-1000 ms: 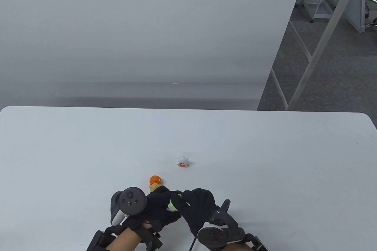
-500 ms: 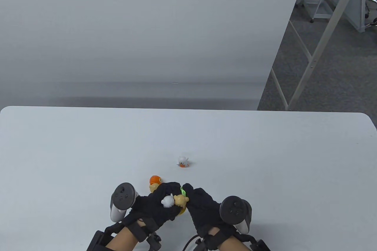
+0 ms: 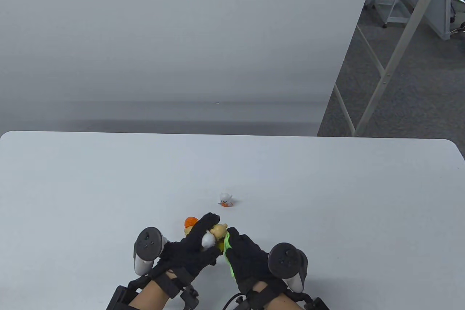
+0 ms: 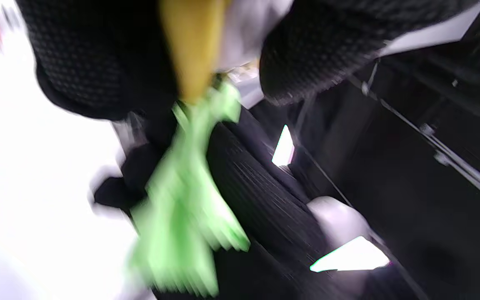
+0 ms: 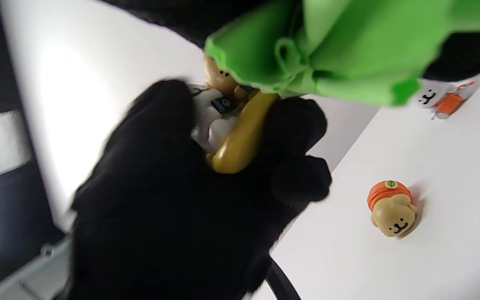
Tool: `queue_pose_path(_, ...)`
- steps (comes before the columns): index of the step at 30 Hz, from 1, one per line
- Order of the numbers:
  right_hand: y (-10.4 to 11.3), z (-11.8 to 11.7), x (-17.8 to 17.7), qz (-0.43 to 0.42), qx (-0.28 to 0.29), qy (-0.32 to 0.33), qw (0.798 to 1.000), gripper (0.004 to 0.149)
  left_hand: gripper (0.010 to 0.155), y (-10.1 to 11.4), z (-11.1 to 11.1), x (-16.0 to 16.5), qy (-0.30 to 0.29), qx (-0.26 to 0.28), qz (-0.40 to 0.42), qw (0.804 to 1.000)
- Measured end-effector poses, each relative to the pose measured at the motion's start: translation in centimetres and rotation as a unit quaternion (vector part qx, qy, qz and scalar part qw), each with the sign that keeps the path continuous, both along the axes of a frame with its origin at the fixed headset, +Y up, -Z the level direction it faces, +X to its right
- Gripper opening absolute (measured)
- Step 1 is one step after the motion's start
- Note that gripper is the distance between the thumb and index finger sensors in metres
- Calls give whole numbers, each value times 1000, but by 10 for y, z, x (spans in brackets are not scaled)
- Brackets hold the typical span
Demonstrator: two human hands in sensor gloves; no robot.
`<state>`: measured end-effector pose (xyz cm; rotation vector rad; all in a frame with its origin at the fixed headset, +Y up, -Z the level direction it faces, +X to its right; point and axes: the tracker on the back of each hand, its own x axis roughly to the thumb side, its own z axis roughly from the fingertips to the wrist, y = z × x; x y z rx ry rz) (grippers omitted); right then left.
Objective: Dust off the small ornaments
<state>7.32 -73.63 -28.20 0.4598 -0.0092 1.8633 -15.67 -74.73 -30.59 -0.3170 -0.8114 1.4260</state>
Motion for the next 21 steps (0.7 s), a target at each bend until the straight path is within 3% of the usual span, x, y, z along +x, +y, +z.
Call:
queue_pose_path(1, -3, -2, 4, -15, -22, -3, 1000, 51, 83, 1, 0, 3, -60, -42, 11, 997)
queue_pose_path(2, -5, -2, 7, -20, -27, -4, 999, 50, 79, 2, 1, 2, -51, -41, 5, 998)
queue_pose_path(4, -8, -1, 6, -28, -42, 6, 999, 50, 77, 4, 0, -1, 18, 32, -43, 998)
queue_pose_path(6, -11, -2, 3, -15, -51, 9, 999, 51, 78, 6, 5, 3, 44, 59, -66, 995)
queue_pose_path(9, -6, 1, -8, 22, -25, 34, 999, 52, 78, 10, 8, 3, 128, 111, -97, 981)
queue_pose_path(15, 1, 6, -17, 122, 78, 76, 986, 49, 77, 10, 6, -10, 212, 104, -93, 967)
queue_pose_path(17, 0, 5, -12, 149, 72, 62, 984, 48, 78, 5, 1, -14, 194, 106, -90, 971)
queue_pose_path(19, -4, -3, -1, 89, 29, 13, 996, 50, 78, 0, 3, -10, 145, 70, -41, 986)
queue_pose_path(21, -10, -11, 11, 29, -20, -9, 999, 51, 78, 1, 6, -3, 101, 83, -37, 991)
